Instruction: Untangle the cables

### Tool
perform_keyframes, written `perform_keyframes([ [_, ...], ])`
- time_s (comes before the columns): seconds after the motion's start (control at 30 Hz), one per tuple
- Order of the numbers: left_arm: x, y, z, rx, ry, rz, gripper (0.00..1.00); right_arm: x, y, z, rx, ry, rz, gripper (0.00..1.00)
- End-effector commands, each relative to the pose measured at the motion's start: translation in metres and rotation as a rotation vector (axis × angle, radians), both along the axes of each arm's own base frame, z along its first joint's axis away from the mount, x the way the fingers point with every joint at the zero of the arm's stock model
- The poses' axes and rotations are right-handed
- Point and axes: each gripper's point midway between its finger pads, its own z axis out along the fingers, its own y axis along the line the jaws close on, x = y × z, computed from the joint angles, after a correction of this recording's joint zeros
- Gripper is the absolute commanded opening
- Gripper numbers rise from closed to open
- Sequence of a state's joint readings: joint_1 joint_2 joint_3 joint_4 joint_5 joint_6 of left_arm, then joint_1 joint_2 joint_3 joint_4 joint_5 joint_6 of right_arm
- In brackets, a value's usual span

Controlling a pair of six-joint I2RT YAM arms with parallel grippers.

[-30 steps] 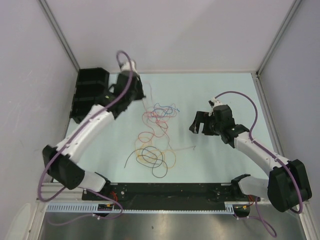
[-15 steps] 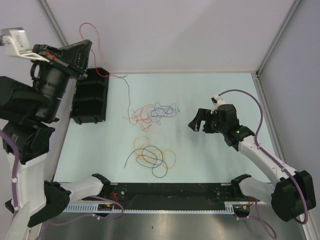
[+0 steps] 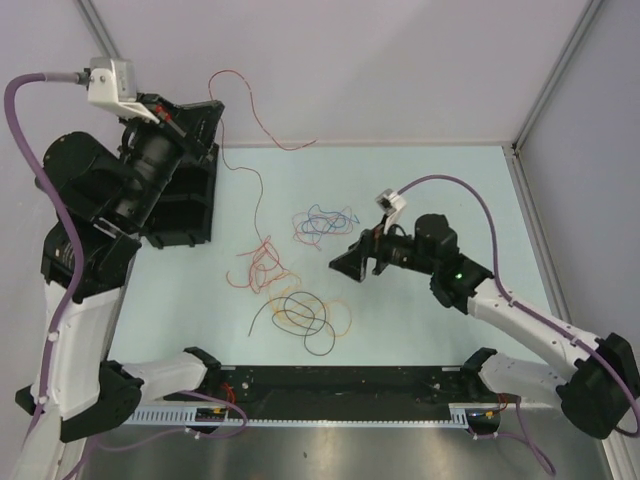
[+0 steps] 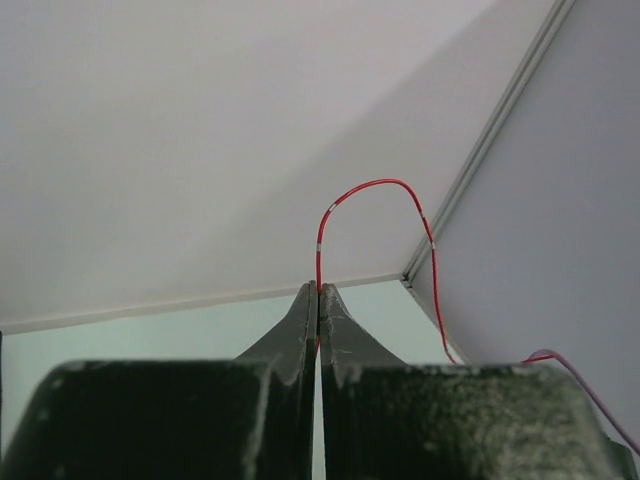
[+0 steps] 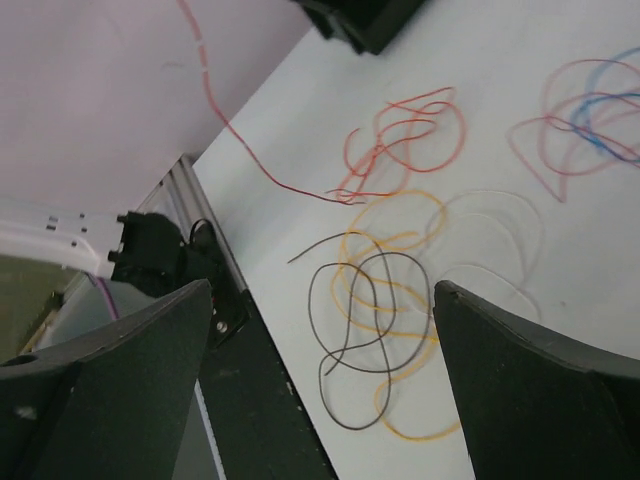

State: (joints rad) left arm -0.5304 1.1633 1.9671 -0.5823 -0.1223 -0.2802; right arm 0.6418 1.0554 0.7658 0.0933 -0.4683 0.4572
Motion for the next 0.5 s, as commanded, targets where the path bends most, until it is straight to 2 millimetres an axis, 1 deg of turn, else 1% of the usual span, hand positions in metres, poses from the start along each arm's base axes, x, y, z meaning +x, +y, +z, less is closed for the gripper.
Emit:
perform_keyframes([
  [0.0,-0.021,0.004,0.012,-0.05,-0.051,-0.039,0.0,-0.004,0.046,0.042,0.078,-0.184,0.06,0.96],
  [0.03,-0.02,0.003,0.008,-0.049,-0.042,-0.04,0.0,-0.002,0.053,0.042,0.075,-0.191,0.047,0.96],
  [0.07,-0.024,0.005,0.009,-0.059,-0.046,-0.042,0.0,-0.004,0.063,0.041,0.073,-0.205,0.062,0.96],
  [0.1,-0.026,0.006,0.008,-0.062,-0.046,-0.042,0.0,-0.002,0.071,0.052,0.093,-0.23,0.062,0.96],
  [0.13,-0.025,0.005,0.005,-0.062,-0.039,-0.043,0.0,0.002,0.081,0.041,0.074,-0.215,0.073,0.96],
  [0.17,-0.029,0.008,0.006,-0.068,-0.043,-0.042,0.0,0.003,0.088,0.042,0.078,-0.219,0.085,0.96],
  [0.2,-0.029,0.009,0.005,-0.069,-0.043,-0.037,0.0,0.0,0.098,0.053,0.102,-0.238,0.108,0.96],
  [0.23,-0.029,0.01,0.003,-0.068,-0.037,-0.034,0.0,0.003,0.108,0.04,0.08,-0.218,0.119,0.95],
  [0.3,-0.032,0.012,0.001,-0.068,-0.033,-0.033,0.01,0.0,0.122,0.039,0.086,-0.228,0.142,0.95],
  [0.33,-0.033,0.012,0.0,-0.068,-0.03,-0.033,0.0,-0.001,0.129,0.043,0.095,-0.237,0.15,0.95],
  [0.37,-0.034,0.012,-0.001,-0.069,-0.028,-0.035,0.0,0.002,0.137,0.033,0.082,-0.225,0.156,0.95],
  [0.4,-0.036,0.014,-0.001,-0.07,-0.029,-0.033,0.0,0.002,0.143,0.034,0.09,-0.23,0.163,0.95],
  [0.43,-0.035,0.014,-0.004,-0.068,-0.023,-0.032,0.0,-0.002,0.151,0.039,0.102,-0.239,0.177,0.95],
  [0.47,-0.036,0.015,-0.004,-0.07,-0.022,-0.031,0.0,0.001,0.159,0.029,0.088,-0.222,0.183,0.93],
])
